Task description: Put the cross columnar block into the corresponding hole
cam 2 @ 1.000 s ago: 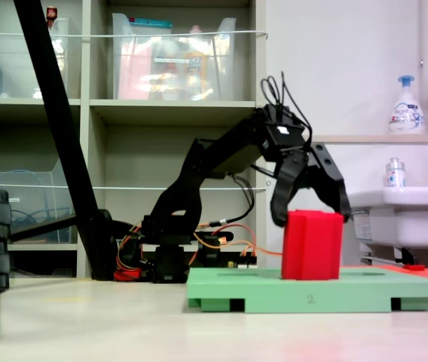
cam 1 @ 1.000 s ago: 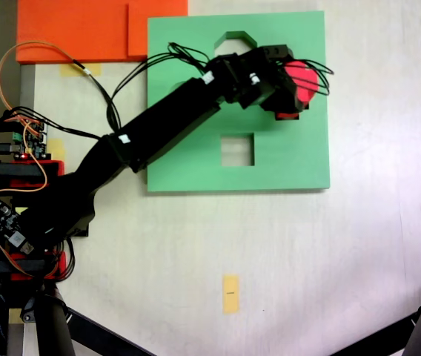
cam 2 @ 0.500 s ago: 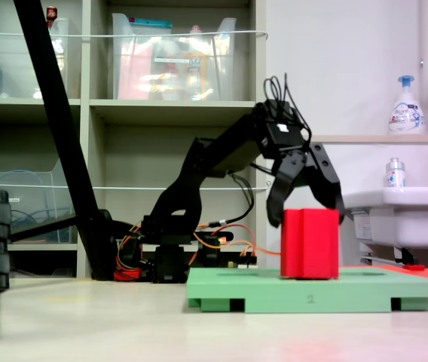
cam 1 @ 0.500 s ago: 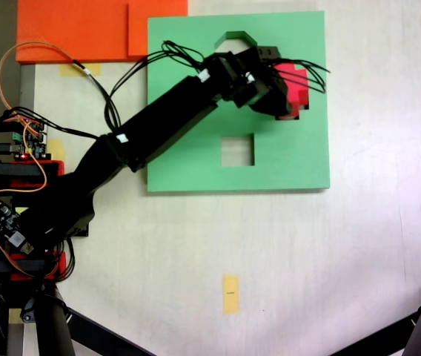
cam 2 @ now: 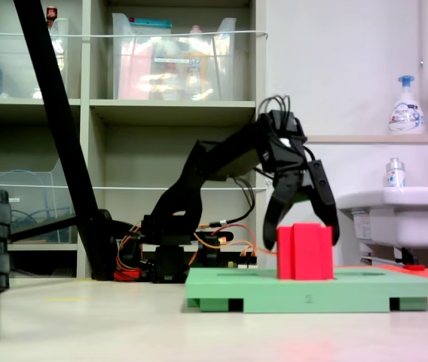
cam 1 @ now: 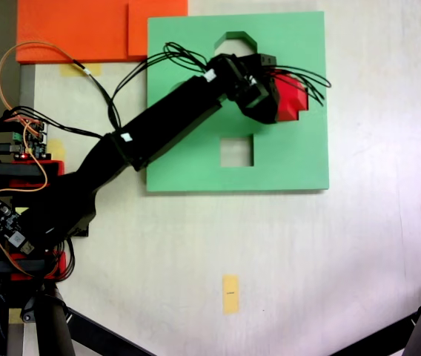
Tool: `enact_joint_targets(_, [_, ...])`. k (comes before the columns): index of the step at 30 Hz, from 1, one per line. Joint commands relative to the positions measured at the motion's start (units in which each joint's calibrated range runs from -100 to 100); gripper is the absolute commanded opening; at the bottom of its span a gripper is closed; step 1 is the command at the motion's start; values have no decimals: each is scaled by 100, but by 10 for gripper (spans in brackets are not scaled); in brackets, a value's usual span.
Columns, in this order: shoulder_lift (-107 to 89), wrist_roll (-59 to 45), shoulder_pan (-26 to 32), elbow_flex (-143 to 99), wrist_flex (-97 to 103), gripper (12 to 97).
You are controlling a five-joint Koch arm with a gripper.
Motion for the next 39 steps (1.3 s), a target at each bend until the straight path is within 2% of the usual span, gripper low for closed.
enact_joint_targets(1, [-97, 44, 0, 180, -232, 403])
enact_joint_targets(8, [1, 15, 5, 190, -146, 403])
enact_joint_targets(13, [29, -855, -24, 200, 269, 400])
enact_joint_targets(17, [113, -1050, -24, 190, 307, 403])
enact_joint_targets(23, [57, -1001, -10, 200, 269, 543])
enact_joint_targets(26, [-320, -928, 0, 200, 76, 633])
enact_joint_targets(32, [-1591, -972, -15, 190, -406, 637])
enact_joint_targets(33, [-1940, -1031, -24, 190, -502, 666])
enact_joint_targets(34, [-2331, -1162, -39, 190, -588, 695])
enact_joint_targets(39, [-4775, -2593, -147, 200, -502, 691])
